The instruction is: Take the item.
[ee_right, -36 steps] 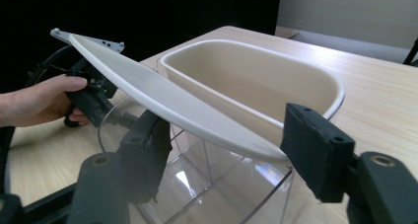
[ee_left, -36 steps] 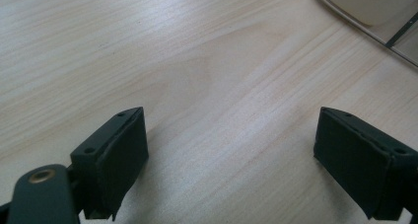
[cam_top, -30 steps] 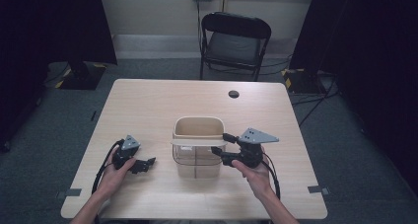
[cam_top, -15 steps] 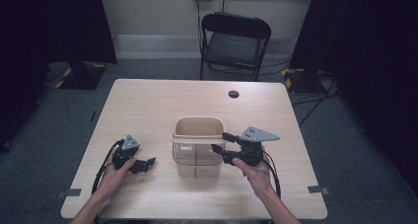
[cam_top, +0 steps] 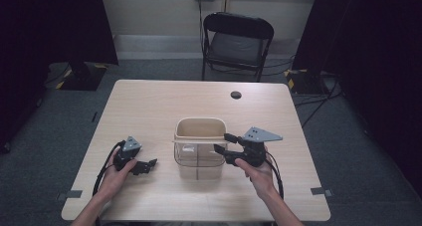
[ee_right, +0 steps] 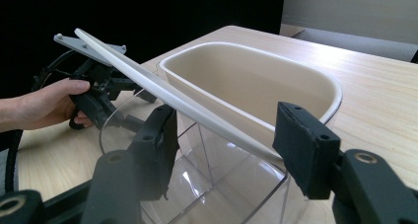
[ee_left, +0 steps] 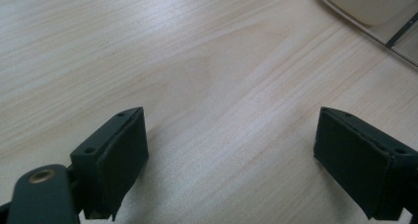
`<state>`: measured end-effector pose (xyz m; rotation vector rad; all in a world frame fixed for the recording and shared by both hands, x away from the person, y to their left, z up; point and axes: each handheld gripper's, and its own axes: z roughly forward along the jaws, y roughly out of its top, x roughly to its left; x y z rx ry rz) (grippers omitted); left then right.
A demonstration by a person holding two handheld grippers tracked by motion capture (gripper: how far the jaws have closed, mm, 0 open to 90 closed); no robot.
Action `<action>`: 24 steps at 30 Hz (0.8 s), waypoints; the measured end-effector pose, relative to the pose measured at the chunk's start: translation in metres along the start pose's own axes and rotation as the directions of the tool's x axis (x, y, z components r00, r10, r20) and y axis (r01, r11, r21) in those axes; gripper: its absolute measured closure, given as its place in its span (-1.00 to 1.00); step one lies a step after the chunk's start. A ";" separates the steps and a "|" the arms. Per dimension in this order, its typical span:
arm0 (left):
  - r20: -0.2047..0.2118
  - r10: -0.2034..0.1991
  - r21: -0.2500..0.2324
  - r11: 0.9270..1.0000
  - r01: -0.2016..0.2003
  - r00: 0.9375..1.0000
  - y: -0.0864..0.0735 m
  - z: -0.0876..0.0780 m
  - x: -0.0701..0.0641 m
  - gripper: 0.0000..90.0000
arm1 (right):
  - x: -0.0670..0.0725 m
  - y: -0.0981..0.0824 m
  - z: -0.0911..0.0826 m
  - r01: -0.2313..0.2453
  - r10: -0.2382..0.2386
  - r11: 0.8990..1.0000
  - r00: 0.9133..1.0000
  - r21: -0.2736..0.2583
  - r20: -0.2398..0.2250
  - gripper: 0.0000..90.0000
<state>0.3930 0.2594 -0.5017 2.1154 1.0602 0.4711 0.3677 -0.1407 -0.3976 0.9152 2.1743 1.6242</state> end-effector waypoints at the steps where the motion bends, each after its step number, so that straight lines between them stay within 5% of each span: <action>1: 0.000 0.000 0.000 1.000 0.000 1.000 0.000 0.000 0.000 -0.72 | 0.000 0.000 0.000 0.000 0.000 1.000 1.000 0.000 0.000 -0.06; 24: 0.000 0.000 0.000 1.000 0.000 1.000 0.000 0.000 0.000 -0.72 | -0.002 0.004 0.001 -0.002 0.002 1.000 1.000 0.002 -0.002 0.01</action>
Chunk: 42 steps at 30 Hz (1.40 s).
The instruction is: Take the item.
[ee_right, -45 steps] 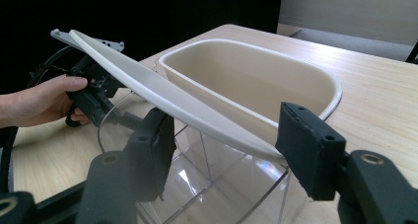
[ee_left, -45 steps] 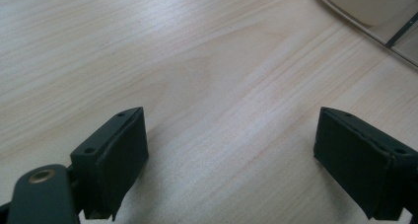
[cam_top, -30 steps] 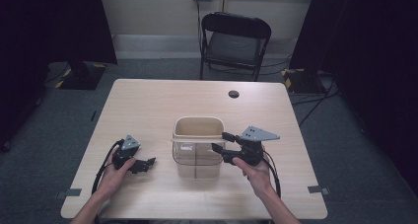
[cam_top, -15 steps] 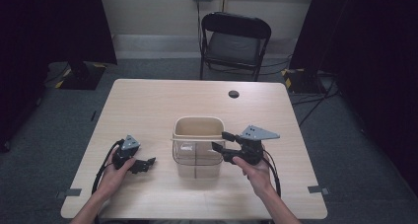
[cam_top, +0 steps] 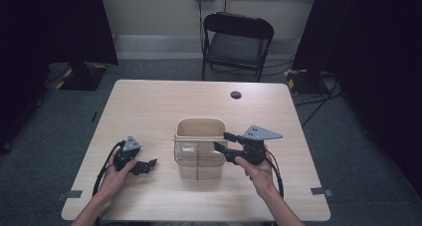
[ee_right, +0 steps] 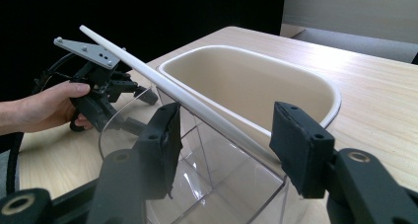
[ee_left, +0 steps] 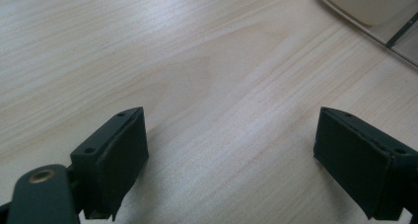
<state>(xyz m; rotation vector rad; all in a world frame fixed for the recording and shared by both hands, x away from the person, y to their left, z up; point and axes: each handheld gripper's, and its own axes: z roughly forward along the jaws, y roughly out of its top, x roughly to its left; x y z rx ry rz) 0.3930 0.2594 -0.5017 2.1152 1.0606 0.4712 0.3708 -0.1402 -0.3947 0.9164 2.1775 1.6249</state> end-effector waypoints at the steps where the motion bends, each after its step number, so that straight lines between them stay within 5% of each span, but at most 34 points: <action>1: 0.000 0.000 0.000 1.000 0.000 1.000 0.000 0.000 0.000 -0.72 | 0.000 0.000 0.000 0.000 0.000 1.000 1.000 -0.001 -0.001 0.01; 42: 0.000 0.003 0.003 1.000 -0.003 1.000 0.000 0.000 0.000 -0.72 | -0.005 0.008 0.002 -0.025 0.025 1.000 1.000 -0.018 -0.015 0.14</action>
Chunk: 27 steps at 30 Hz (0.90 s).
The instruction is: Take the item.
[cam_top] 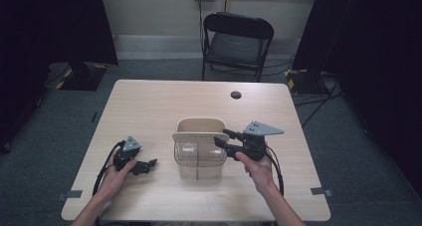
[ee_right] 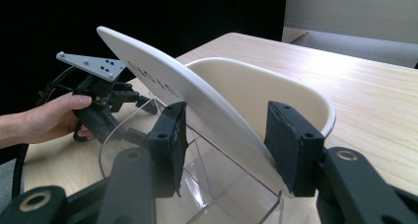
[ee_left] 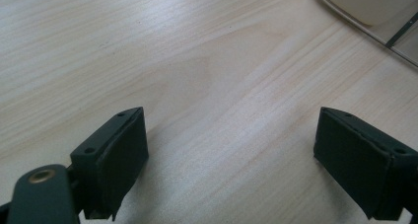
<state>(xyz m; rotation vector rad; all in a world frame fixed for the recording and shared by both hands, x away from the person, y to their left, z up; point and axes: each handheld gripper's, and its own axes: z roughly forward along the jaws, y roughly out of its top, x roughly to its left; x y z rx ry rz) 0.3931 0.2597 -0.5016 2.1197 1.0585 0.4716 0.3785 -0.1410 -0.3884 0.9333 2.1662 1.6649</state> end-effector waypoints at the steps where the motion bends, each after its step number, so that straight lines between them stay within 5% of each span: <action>1: 0.000 -0.001 -0.001 1.000 0.001 1.000 0.000 0.000 0.000 -0.72 | 0.000 0.000 0.000 0.001 -0.001 1.000 1.000 0.000 -0.001 0.14; 27: 0.000 0.000 -0.001 1.000 0.000 1.000 0.000 0.000 0.000 -0.72 | -0.002 0.001 0.001 -0.004 0.004 1.000 1.000 -0.004 0.004 0.18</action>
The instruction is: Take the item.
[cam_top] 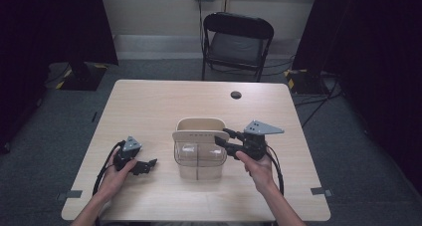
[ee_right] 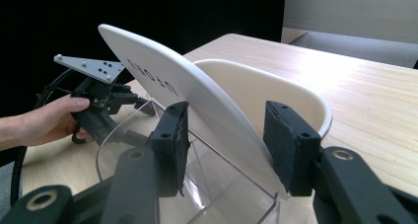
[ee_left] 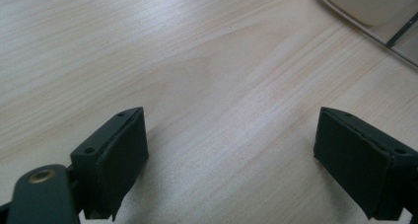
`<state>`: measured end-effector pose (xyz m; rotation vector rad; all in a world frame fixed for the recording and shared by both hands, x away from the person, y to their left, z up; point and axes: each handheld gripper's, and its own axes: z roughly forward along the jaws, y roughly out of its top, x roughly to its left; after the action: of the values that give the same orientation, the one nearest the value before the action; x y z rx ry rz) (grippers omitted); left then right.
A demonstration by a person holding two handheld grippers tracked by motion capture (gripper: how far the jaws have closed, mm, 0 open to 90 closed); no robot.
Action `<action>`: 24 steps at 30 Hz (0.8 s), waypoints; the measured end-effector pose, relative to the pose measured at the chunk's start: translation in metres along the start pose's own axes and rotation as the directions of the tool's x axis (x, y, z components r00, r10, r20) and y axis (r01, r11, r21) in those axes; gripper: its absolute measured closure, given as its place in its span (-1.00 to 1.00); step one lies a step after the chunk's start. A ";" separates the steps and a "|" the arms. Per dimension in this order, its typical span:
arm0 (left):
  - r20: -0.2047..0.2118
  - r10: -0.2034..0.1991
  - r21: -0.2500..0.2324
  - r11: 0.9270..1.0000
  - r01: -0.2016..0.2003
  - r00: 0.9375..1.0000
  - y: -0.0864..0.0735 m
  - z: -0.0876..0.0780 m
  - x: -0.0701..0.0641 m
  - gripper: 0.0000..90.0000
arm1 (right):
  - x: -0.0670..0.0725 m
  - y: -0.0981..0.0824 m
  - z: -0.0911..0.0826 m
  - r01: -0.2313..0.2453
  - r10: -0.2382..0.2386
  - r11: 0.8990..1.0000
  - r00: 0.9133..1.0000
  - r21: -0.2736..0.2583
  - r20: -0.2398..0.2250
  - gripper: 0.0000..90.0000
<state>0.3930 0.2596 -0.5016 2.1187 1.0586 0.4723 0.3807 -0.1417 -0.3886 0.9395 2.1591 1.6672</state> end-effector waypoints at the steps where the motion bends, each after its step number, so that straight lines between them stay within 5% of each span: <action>1: 0.000 -0.002 -0.001 1.000 0.002 1.000 0.000 0.000 0.000 -0.72 | 0.000 0.000 0.000 0.001 -0.001 1.000 1.000 0.001 -0.001 0.18; 24: 0.001 0.000 0.000 1.000 0.000 1.000 0.000 0.000 0.000 -0.72 | 0.000 0.000 0.000 0.001 -0.001 1.000 1.000 -0.001 0.002 0.19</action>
<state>0.3930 0.2596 -0.5016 2.1185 1.0587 0.4714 0.3806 -0.1417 -0.3889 0.9397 2.1564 1.6660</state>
